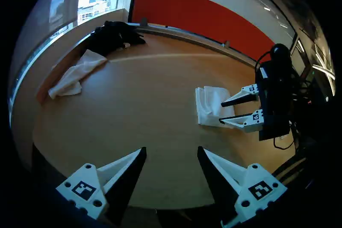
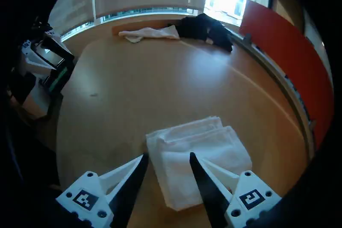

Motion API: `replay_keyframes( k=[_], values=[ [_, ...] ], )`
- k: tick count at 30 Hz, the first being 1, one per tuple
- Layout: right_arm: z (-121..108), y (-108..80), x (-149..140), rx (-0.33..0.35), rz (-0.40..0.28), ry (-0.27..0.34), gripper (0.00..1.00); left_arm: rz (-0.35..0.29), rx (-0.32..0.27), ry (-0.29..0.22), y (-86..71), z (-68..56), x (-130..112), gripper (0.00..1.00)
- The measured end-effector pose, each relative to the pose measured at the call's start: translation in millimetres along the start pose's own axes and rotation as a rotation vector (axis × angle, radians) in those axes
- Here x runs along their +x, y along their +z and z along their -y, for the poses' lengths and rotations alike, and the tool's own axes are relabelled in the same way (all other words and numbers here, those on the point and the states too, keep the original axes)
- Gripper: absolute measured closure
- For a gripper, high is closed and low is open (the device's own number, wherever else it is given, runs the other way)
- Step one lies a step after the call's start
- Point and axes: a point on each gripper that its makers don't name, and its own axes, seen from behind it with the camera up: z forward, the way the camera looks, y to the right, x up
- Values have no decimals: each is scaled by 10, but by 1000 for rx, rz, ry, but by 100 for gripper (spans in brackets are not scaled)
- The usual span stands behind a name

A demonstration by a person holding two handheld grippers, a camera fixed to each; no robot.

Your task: Fold towel

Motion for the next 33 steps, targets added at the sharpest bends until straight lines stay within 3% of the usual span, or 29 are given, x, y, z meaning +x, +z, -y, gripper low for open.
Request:
replay_keyframes(
  k=[13,23,27,33],
  values=[
    [-61,-265,-593,-66,59,81,26,6,-11,22,36,-41,24,12],
    [-111,-279,-855,-100,98,123,28,13,-13,29,40,-51,6,12],
    [-113,-246,-904,-105,106,149,35,15,-14,30,41,-52,-7,12],
    [-116,-221,-924,-109,107,182,54,16,-15,33,43,-51,-9,12]
  ],
)
